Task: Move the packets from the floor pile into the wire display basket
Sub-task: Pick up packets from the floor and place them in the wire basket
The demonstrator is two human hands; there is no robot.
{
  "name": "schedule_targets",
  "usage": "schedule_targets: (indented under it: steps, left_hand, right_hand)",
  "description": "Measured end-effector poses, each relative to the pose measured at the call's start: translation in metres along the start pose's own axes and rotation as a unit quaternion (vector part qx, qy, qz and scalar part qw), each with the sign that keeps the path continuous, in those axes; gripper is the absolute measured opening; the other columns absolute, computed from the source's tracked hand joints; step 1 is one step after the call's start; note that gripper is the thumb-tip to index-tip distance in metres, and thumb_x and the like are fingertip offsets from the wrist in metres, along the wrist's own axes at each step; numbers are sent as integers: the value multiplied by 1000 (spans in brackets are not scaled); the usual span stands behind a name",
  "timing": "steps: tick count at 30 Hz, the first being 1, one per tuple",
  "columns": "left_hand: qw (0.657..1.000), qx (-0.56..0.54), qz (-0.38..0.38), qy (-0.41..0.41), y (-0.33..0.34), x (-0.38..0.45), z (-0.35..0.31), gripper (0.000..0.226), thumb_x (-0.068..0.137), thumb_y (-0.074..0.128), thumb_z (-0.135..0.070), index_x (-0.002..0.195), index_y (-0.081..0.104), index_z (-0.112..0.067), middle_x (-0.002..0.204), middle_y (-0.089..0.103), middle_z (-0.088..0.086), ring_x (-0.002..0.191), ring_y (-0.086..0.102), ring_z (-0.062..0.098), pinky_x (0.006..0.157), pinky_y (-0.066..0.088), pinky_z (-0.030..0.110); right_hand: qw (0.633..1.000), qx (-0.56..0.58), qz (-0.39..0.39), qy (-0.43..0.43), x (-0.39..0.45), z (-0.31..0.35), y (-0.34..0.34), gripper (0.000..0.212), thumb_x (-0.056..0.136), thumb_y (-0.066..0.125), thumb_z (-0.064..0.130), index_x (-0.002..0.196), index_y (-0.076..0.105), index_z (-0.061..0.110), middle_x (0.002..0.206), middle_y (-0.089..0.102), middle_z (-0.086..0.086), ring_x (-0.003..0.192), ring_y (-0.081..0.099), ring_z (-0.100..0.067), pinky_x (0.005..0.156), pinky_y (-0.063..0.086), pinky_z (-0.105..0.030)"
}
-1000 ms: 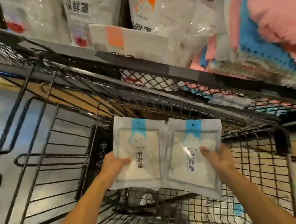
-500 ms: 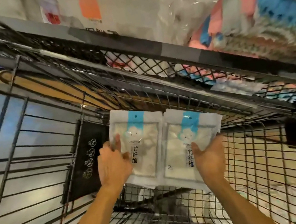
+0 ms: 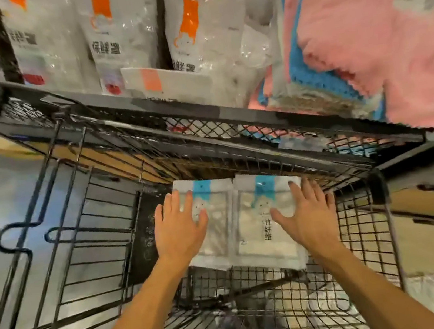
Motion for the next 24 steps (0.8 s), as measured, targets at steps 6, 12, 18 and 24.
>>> schedule_targets:
  steps: [6,12,18,24]
  left_hand:
    - [998,-6,-60,32,-103,-28,-37,74,99,17,-62,157,39,-21,160,41,13,150,33,29,122,26,50]
    - [990,-34,-112,77,-190,-70,-88,65,104,29,-60,159,33,-26,165,31,10,154,24,26,125,20,47]
    - [980,-56,-97,166,-237,-105,-150,67,103,24,-63,162,22,-31,170,20,4,156,16,21,126,11,43]
    - [938,-7,-110,330,-263,-128,-217,68,103,23,-64,161,27,-30,166,31,4,152,28,24,125,19,45]
  right_hand:
    - [998,25,-48,-29,-38,1,-88,83,90,50,73,157,37,27,168,28,-6,156,22,-28,127,11,-57]
    - [994,52,-86,-48,-81,-13,-170,86,89,45,79,158,36,28,167,32,-4,154,27,-26,125,17,-58]
    - [987,94,-130,-5,-138,-57,-225,82,91,43,78,158,33,32,168,27,0,156,21,-23,126,10,-55]
    - [966,108,-205,113,-212,-120,-251,84,92,40,78,159,31,29,168,29,-2,155,23,-26,126,12,-54]
Point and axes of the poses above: each hand's wrist, its own x-axis towards the middle knuckle, its own y-axis out of the palm, z = x × y, the point moved 5 cm from there along x, towards the middle knuckle
